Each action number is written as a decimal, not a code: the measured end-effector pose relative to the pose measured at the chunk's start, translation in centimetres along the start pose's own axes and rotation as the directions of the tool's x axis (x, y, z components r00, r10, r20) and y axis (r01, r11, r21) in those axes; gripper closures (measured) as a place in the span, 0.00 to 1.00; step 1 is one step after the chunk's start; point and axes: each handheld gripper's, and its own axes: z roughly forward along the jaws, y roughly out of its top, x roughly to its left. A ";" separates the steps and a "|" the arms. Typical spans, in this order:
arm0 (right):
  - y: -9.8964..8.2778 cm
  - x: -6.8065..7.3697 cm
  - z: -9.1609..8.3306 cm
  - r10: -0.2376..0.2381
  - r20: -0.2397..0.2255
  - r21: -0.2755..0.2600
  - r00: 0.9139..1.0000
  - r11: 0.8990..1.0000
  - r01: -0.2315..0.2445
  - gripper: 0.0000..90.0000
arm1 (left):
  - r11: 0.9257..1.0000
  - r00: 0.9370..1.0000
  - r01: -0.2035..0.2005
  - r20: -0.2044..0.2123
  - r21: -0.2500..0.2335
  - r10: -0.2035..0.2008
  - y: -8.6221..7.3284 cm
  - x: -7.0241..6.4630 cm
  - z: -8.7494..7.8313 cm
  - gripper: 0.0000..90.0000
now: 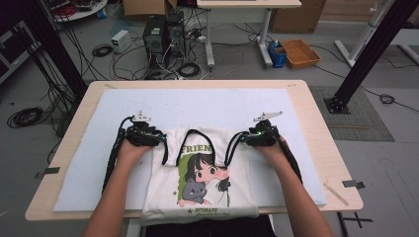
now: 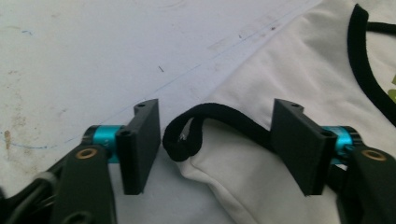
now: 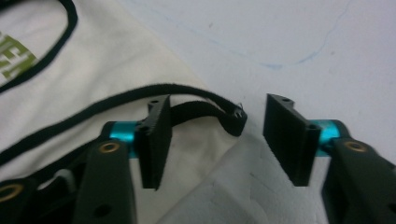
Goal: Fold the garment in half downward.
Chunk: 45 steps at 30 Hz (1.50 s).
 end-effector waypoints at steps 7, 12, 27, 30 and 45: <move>0.0 0.4 -0.1 -0.062 0.010 0.010 0.998 0.998 0.061 0.91 | 1.000 0.999 -0.024 0.037 -0.008 0.024 -0.1 -0.3 -0.2 0.71; 0.0 0.6 -0.3 -0.085 0.019 0.022 0.996 0.996 0.085 0.94 | 0.999 0.997 -0.054 0.052 -0.011 0.054 -0.1 -0.7 -0.3 0.88; 0.3 -1.0 -2.5 -0.082 0.109 -0.043 0.991 0.995 0.087 0.96 | 0.995 0.996 -0.083 0.008 -0.059 0.084 1.5 -1.5 -0.4 0.92; 0.8 -1.3 -2.8 -0.087 0.120 -0.043 0.989 0.995 0.093 0.96 | 0.995 0.997 -0.073 0.008 -0.066 0.074 2.1 -1.5 -0.1 0.92; 3.5 -3.5 -2.9 -0.067 0.159 -0.064 0.985 0.995 0.078 0.96 | 0.996 0.999 -0.044 -0.017 -0.075 0.043 4.4 -0.8 1.3 0.92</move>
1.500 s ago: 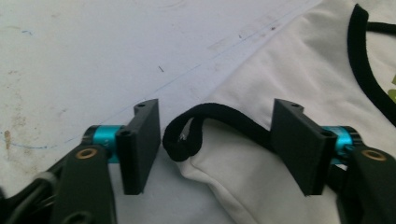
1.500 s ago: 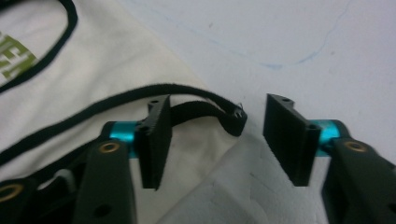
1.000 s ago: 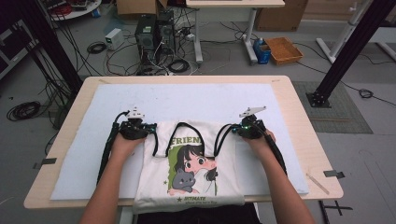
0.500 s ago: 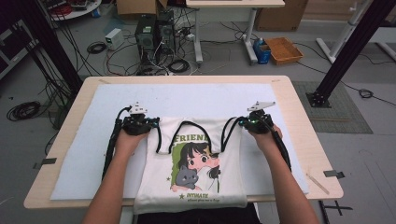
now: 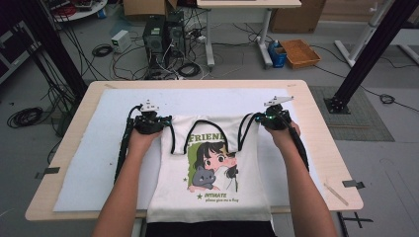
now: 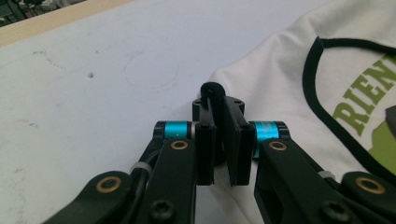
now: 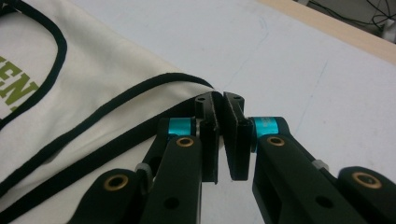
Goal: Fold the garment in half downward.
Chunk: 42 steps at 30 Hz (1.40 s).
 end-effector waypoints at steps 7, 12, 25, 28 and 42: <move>1.6 -1.0 0.2 0.018 0.021 -0.008 1.000 1.000 -0.018 0.96 | 1.000 1.000 -0.001 -0.009 -0.023 0.001 1.9 0.8 0.2 0.92; 2.8 -1.6 0.0 0.022 0.030 -0.031 0.999 0.999 -0.021 0.96 | 0.996 1.000 0.002 -0.020 -0.090 -0.003 2.9 1.1 -0.3 0.92; 1.4 -0.8 -1.5 0.005 -0.036 -0.095 0.999 0.995 -0.008 0.96 | 0.995 0.999 -0.022 0.037 -0.101 0.026 2.1 0.4 -1.6 0.92; 1.1 -0.5 -2.0 -0.002 -0.050 -0.110 0.999 0.994 -0.004 0.96 | 0.994 0.999 -0.025 0.043 -0.109 0.030 1.7 0.2 -2.0 0.92; -0.3 1.1 -5.1 -0.069 -0.113 -0.192 0.991 0.980 0.046 0.96 | 0.985 0.994 -0.084 0.062 -0.148 0.094 0.8 -1.4 -4.4 0.92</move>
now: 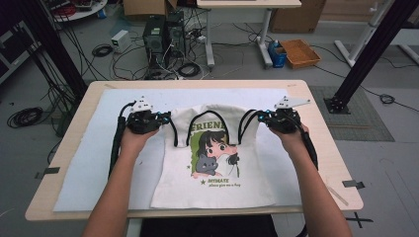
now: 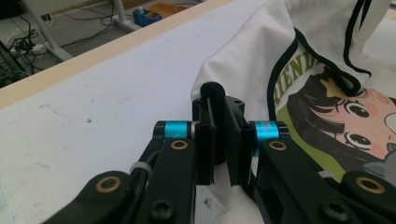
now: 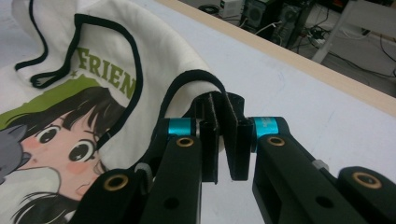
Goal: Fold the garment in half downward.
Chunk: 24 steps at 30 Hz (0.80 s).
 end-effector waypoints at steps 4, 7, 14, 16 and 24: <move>-0.7 0.6 -0.9 -0.009 -0.020 -0.023 1.000 1.000 0.008 0.96 | 1.000 1.000 -0.010 0.011 -0.016 0.010 -0.4 -0.5 -1.0 0.92; -1.4 1.0 -1.8 -0.011 -0.032 -0.039 0.999 0.999 0.010 0.96 | 0.999 1.000 -0.017 0.015 -0.035 0.017 -0.7 -1.1 -1.7 0.92; -3.0 2.3 -3.6 -0.021 -0.064 -0.059 0.998 0.998 0.017 0.96 | 0.998 0.998 -0.042 0.041 -0.053 0.044 -1.8 -2.9 -3.2 0.92; -3.5 2.8 -4.0 -0.032 -0.078 -0.064 0.996 0.998 0.027 0.96 | 0.997 0.997 -0.054 0.052 -0.054 0.057 -2.2 -3.5 -3.6 0.92; -5.9 4.5 -5.7 -0.032 -0.112 -0.068 0.993 0.997 0.024 0.96 | 0.996 0.992 -0.070 0.097 -0.055 0.075 -4.2 -5.2 -5.0 0.92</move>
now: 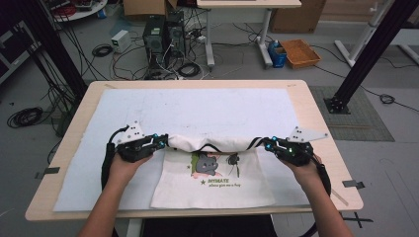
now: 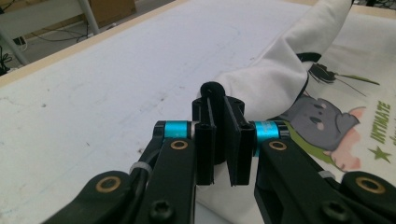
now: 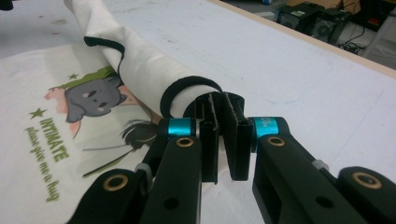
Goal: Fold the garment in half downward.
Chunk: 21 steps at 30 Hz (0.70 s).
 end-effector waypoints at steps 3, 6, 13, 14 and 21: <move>-0.9 0.6 -0.4 0.002 -0.011 0.013 1.000 1.000 -0.001 0.96 | 1.000 1.000 0.002 0.020 0.006 -0.002 -0.9 -0.7 -0.5 0.92; -1.8 1.2 -0.7 -0.003 -0.025 0.031 1.000 1.000 0.004 0.95 | 1.000 0.999 0.023 0.044 0.010 -0.024 -2.0 -1.4 -1.0 0.91; -3.4 2.3 -1.1 0.001 -0.064 0.071 0.998 0.997 0.003 0.73 | 0.997 0.996 0.082 0.045 0.012 -0.083 -3.6 -1.8 -1.9 0.66; -3.4 2.4 -1.1 0.007 -0.063 0.075 0.998 0.997 -0.003 0.67 | 0.996 0.995 0.091 0.043 0.010 -0.091 -3.6 -1.8 -2.0 0.65; -2.6 2.3 -1.9 0.024 -0.068 0.021 0.997 1.000 -0.022 0.56 | 0.993 0.993 0.114 0.039 0.010 -0.115 -3.6 -1.6 -1.9 0.58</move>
